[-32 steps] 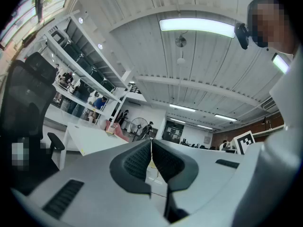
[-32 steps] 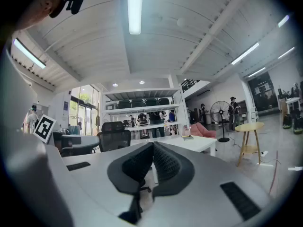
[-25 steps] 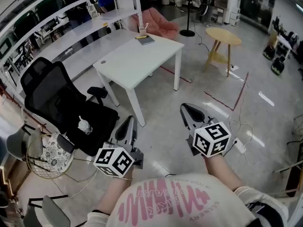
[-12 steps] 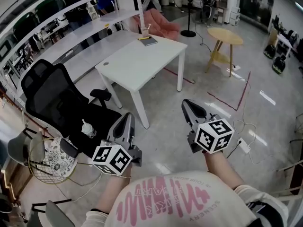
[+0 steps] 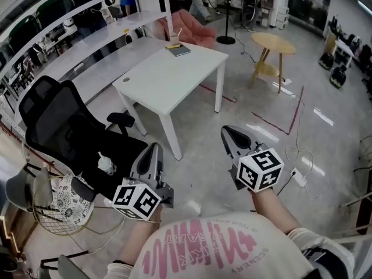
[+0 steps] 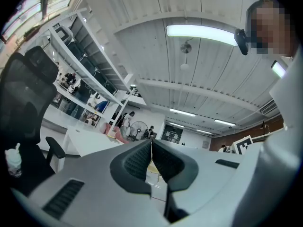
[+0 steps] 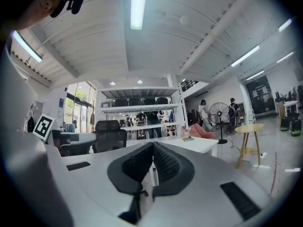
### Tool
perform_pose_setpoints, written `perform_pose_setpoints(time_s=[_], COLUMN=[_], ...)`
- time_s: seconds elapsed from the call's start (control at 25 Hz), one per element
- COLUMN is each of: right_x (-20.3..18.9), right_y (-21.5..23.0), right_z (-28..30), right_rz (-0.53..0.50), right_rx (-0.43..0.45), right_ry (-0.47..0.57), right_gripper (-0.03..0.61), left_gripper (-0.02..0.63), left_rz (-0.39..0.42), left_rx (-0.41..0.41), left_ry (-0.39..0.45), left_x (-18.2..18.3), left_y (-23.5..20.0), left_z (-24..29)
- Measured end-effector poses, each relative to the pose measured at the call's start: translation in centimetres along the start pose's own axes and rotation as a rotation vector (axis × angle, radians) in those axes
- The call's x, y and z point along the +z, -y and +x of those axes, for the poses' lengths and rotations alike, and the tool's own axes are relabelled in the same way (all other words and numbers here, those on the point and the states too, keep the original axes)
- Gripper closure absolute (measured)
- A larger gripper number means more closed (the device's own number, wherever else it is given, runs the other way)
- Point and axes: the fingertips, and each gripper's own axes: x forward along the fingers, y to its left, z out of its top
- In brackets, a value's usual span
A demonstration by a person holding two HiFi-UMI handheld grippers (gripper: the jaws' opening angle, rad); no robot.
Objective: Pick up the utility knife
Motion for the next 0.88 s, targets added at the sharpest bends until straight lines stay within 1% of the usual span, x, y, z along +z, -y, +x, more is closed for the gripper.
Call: perform_pose_setpoints(time_s=[0.12,0.2,0.36,0.56,0.76,0.88], right_x=[-0.7,-1.1,-0.5,1.7,5.0,6.4], right_y=[1.3,2.5,5.7,10.6,15.5,18.0], right_z=[1.9,3.2,6.7,12.8,18.6,22.3], right_rz=[-0.009,-0.016,-0.019,-0.018,-0.054,-0.061], right_rx=[-0.013,-0.015,-0.015,0.012,0.050,0.062], right_ry=[0.000,-0.005,-0.010,-0.004,0.015,0.020], right_gripper=[0.563,0.563,0.563,0.563,0.563,0.563], left_gripper=[0.588,0.588,0.588,0.588,0.588,0.588], left_rz=[-0.034,-0.051,-0.044,-0.023,-0.017,-0.013], left_rx=[0.000,0.020,0.030,0.008,0.011,0.017], left_ry=[-0.018,-0.005,0.008,0.012,0.042,0.051], left_x=[-1.4,-1.7,-1.0,0.5,2.2,3.1], left_y=[-1.6,-2.8,-4.2,-5.5,-6.8,-8.3], left_z=[1.8,3.2,7.4,15.1,22.7,27.0])
